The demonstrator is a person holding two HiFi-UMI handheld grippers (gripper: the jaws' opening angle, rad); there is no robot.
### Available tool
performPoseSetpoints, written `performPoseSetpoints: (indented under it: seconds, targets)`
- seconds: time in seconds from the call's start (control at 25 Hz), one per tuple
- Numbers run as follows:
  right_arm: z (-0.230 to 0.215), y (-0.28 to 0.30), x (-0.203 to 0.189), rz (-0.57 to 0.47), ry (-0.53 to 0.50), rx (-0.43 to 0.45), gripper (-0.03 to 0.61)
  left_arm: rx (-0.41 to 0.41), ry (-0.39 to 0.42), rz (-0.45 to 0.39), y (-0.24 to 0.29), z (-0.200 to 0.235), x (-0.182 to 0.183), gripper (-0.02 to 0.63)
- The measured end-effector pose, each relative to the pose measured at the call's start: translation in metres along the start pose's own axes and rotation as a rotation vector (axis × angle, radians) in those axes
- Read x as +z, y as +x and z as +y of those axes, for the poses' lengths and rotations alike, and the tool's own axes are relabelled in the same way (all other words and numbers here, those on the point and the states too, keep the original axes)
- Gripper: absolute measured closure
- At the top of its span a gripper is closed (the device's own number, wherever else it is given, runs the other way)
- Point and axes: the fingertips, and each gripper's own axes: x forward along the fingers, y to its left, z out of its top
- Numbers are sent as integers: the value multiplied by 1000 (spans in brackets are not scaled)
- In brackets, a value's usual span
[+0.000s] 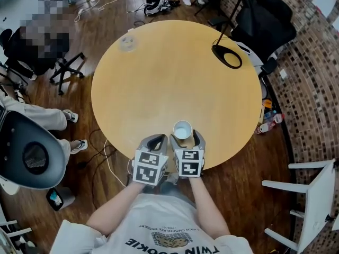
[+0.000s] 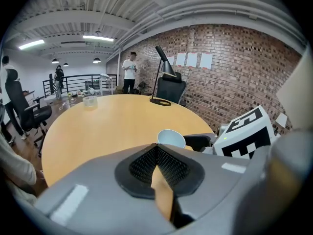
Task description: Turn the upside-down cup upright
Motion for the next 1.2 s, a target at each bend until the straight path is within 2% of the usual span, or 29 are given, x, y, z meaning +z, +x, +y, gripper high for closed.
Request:
performPoseSetpoints:
  seconds: [0.28,0.44,0.52,0.6,0.8,0.92,1.08,1.2]
  targets:
    - [4,16,11,-13,-33,-46,201,-27,32,11,4,19,6,611]
    - [-2,17,15,-25,-17,-79,207,-51,41,8,10,24,11,611]
    - [-6,17,15,-28,25,-83,209,-64,44,8,13,24,13,611]
    - [-7,15,18,-50,128,-59,209,-75,45,8,16,24,15,611]
    - [0,12,25,-117,501,97,209,-102,45,4,19,25,16,611]
    - [-1,13,20,-125,638,155,209,-117,38,-4,24,24,15,611]
    - [-5,18,1,-84,879,222,209,-122,36,-5,25,24,18,611]
    - [-11,18,-5,-85,949,220,209,-125,39,-4,25,24,21,611]
